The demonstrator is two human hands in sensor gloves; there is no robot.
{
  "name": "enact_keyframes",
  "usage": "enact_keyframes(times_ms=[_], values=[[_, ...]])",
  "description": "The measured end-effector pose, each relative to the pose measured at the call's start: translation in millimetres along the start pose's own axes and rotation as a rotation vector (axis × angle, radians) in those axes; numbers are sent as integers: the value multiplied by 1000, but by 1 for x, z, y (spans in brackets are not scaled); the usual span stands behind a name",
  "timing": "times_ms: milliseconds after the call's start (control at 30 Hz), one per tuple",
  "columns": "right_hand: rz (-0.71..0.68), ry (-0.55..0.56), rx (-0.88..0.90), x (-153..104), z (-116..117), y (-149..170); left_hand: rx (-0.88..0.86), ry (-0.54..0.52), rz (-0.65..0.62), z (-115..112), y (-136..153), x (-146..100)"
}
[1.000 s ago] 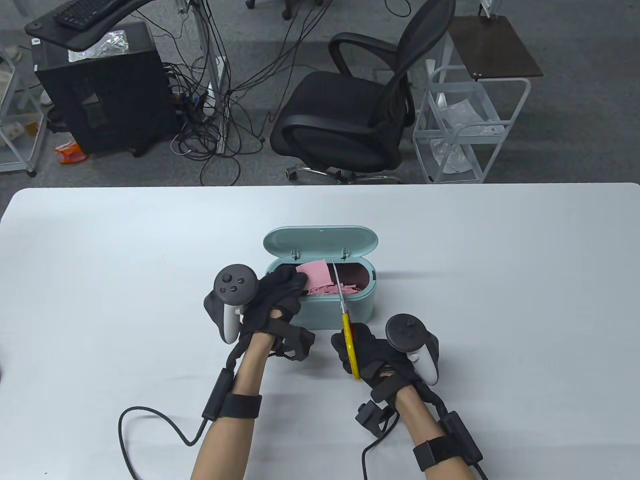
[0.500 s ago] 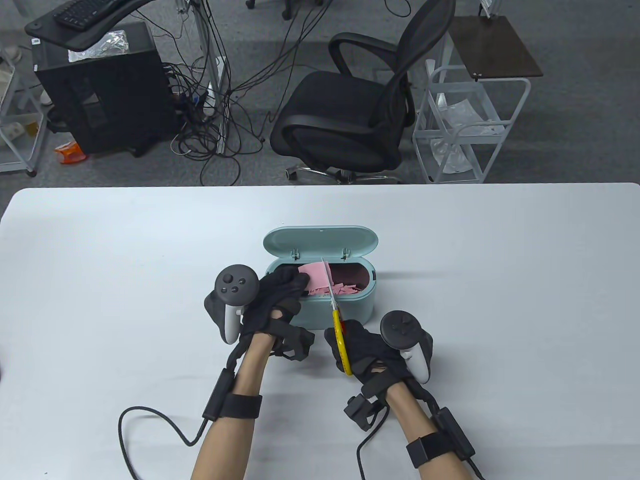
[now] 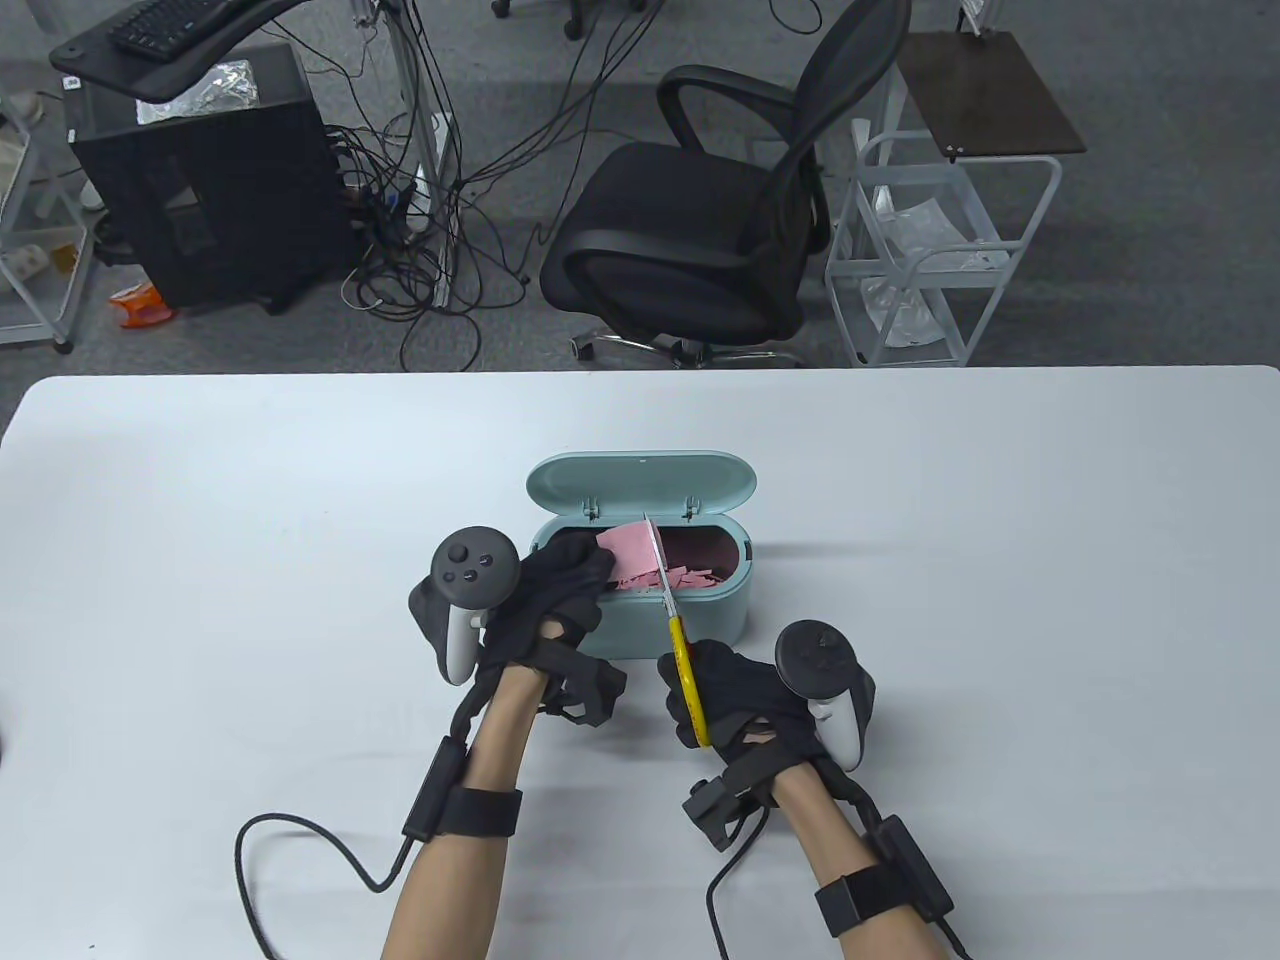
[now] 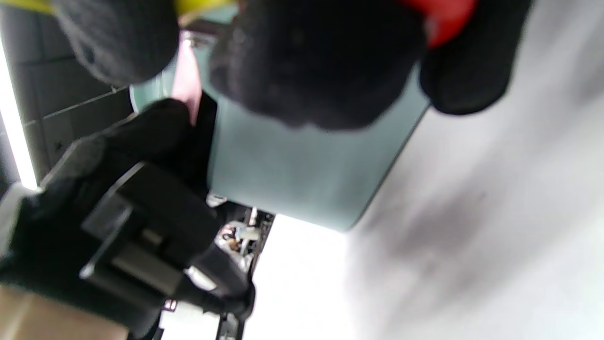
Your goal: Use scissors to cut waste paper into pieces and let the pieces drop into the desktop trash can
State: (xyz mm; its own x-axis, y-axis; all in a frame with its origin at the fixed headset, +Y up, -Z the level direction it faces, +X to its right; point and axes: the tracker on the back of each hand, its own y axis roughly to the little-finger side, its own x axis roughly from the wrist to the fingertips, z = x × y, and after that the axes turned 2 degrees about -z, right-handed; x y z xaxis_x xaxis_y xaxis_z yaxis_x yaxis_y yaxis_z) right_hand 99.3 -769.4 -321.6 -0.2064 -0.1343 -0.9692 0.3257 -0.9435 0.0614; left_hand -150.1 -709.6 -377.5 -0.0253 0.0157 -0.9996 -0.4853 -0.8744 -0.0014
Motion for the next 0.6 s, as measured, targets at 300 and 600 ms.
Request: enact_keyframes(times_ms=[300, 600], values=[[7, -46, -64, 4, -2, -3, 33, -15, -3, 0, -1, 0], [4, -20, -28, 6, -1, -3, 51, -8, -3, 0, -1, 1]])
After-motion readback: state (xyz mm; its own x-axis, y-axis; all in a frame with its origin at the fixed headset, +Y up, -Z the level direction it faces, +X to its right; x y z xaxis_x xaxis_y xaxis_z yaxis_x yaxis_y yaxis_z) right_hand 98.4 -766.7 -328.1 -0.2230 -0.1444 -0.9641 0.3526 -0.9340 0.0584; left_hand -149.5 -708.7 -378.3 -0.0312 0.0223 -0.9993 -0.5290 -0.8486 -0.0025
